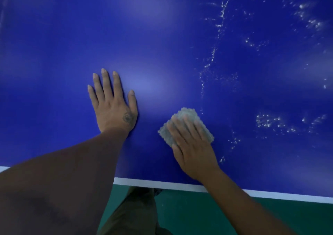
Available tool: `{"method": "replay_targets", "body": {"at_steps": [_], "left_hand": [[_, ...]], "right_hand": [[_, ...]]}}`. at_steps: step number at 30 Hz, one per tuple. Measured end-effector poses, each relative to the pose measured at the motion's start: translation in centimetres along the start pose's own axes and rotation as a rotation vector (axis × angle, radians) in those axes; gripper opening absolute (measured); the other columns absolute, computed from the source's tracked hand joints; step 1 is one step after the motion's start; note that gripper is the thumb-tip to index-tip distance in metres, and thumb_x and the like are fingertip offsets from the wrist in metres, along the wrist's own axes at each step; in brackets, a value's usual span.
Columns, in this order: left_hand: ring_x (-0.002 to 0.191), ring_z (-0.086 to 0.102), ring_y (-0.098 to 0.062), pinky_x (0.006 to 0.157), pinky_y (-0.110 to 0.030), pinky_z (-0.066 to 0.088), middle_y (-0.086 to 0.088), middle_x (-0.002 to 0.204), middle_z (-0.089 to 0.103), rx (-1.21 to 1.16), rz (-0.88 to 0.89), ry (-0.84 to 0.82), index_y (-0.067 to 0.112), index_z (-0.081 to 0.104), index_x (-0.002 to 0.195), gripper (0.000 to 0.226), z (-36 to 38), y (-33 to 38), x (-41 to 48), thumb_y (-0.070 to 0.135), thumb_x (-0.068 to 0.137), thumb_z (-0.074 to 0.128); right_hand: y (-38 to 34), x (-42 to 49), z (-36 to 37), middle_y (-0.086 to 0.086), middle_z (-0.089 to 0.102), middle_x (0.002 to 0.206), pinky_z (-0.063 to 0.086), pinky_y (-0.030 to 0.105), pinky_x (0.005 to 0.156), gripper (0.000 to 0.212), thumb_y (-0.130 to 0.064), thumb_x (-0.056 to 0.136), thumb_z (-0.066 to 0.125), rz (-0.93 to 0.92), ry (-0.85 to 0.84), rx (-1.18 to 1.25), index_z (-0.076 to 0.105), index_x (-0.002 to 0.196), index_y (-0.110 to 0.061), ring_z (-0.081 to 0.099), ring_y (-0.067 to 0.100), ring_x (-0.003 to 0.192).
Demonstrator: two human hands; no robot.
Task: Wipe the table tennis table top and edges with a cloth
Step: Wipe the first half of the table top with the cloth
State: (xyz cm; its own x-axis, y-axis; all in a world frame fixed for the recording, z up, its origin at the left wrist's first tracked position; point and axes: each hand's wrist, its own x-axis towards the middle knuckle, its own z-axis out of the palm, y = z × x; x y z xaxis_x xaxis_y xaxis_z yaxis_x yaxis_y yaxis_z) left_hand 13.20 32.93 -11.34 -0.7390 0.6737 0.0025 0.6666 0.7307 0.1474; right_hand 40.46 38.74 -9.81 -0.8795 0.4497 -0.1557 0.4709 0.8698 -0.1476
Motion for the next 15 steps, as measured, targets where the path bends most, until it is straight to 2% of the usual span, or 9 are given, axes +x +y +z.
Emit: {"method": "replay_targets", "body": {"at_steps": [2,4,6,7,9,12,15], "left_hand": [[0.167,0.001,-0.036,0.134,-0.056,0.001,-0.012,0.180,0.008,0.008,0.000,0.015,0.012,0.019,0.172,0.073,0.2,-0.1,0.0,0.054,0.112,0.025],[0.167,0.003,-0.036,0.134,-0.057,0.002,-0.013,0.180,0.009,0.009,0.004,0.030,0.011,0.019,0.171,0.073,0.3,-0.2,0.0,0.053,0.112,0.026],[0.167,0.003,-0.036,0.134,-0.057,0.003,-0.013,0.180,0.009,0.009,0.007,0.028,0.012,0.019,0.171,0.073,0.3,-0.2,0.0,0.053,0.112,0.027],[0.167,0.003,-0.036,0.134,-0.058,0.004,-0.013,0.180,0.009,0.006,0.007,0.025,0.011,0.019,0.171,0.073,0.2,-0.2,0.0,0.053,0.112,0.027],[0.167,0.003,-0.037,0.134,-0.059,0.005,-0.013,0.180,0.009,-0.002,0.003,0.025,0.011,0.019,0.171,0.073,0.1,-0.1,0.1,0.053,0.112,0.027],[0.167,0.002,-0.036,0.134,-0.059,0.005,-0.013,0.180,0.008,-0.013,-0.003,0.016,0.011,0.018,0.172,0.074,0.1,-0.1,0.1,0.053,0.112,0.026],[0.167,0.002,-0.036,0.134,-0.059,0.004,-0.013,0.180,0.009,-0.011,-0.005,0.014,0.011,0.019,0.171,0.074,0.0,-0.1,0.2,0.052,0.111,0.027]], "right_hand": [[2.5,3.8,-0.8,0.013,0.010,0.179,0.018,0.061,0.131,0.063,-0.031,0.115,0.036,0.059,0.059,0.006,0.015,0.172,-0.015,0.009,0.037,0.166],[5.7,7.4,-2.1,0.017,0.013,0.178,0.014,0.060,0.133,0.060,-0.031,0.116,0.040,0.241,0.121,0.052,0.023,0.171,-0.017,0.008,0.038,0.166],[7.4,10.0,-3.7,0.015,0.008,0.179,0.010,0.056,0.134,0.059,-0.041,0.116,0.032,0.444,0.109,0.101,0.021,0.172,-0.024,0.002,0.035,0.167],[7.2,10.8,-4.1,0.014,0.006,0.180,0.009,0.054,0.135,0.059,-0.045,0.116,0.026,0.481,0.092,0.085,0.018,0.172,-0.028,-0.001,0.034,0.167],[5.2,11.5,-4.1,0.011,0.005,0.180,0.009,0.054,0.134,0.059,-0.048,0.116,0.019,0.396,0.064,-0.002,0.014,0.172,-0.032,-0.003,0.034,0.167],[2.2,12.0,-2.9,0.009,0.008,0.180,0.014,0.052,0.134,0.059,-0.044,0.117,0.022,0.214,0.052,-0.033,0.014,0.173,-0.026,0.003,0.032,0.167],[3.4,13.2,-2.9,0.011,0.011,0.179,0.014,0.055,0.133,0.059,-0.037,0.116,0.027,0.208,0.082,-0.018,0.017,0.172,-0.021,0.004,0.034,0.167]]}}
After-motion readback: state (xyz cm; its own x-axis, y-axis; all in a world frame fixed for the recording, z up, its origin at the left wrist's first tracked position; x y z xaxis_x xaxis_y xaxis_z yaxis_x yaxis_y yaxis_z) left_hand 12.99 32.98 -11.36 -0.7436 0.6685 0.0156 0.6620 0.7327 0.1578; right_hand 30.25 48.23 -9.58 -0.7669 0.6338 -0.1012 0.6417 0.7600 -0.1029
